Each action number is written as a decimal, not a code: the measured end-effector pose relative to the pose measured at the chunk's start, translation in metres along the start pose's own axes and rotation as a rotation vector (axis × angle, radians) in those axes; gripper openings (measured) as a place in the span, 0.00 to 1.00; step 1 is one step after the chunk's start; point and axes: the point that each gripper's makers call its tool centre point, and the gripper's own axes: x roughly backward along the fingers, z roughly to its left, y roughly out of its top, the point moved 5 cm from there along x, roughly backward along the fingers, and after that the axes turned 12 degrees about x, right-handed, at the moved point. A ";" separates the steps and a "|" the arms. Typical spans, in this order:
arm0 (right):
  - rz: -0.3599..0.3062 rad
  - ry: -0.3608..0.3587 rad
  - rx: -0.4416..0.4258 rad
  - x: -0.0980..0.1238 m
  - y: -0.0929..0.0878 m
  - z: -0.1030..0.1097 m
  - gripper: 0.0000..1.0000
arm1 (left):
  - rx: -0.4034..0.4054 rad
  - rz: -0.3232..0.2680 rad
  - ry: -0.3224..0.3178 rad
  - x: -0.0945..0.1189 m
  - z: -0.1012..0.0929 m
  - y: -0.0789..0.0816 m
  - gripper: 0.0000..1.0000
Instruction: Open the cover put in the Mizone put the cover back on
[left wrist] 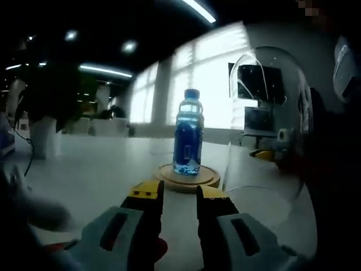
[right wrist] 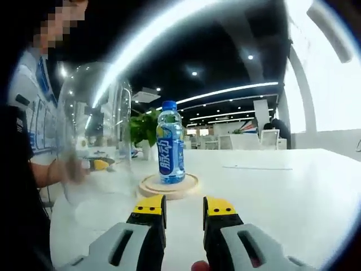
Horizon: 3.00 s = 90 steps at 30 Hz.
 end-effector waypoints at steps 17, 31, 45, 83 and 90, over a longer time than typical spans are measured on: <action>0.008 0.038 0.036 -0.003 0.000 0.008 0.20 | -0.005 0.002 -0.015 0.001 0.000 -0.001 0.23; -0.063 0.263 0.066 -0.004 0.011 0.045 0.42 | 0.071 0.014 -0.210 0.012 -0.021 0.000 0.33; -0.119 0.483 0.039 0.006 0.021 0.082 0.55 | 0.068 0.072 -0.429 0.027 -0.053 -0.006 0.45; -0.076 0.750 0.015 -0.049 0.046 0.114 0.82 | 0.031 0.207 -0.585 -0.017 -0.086 -0.012 0.64; -0.073 0.767 0.007 -0.053 0.047 0.124 0.87 | -0.021 0.188 -0.612 -0.021 -0.085 -0.015 0.66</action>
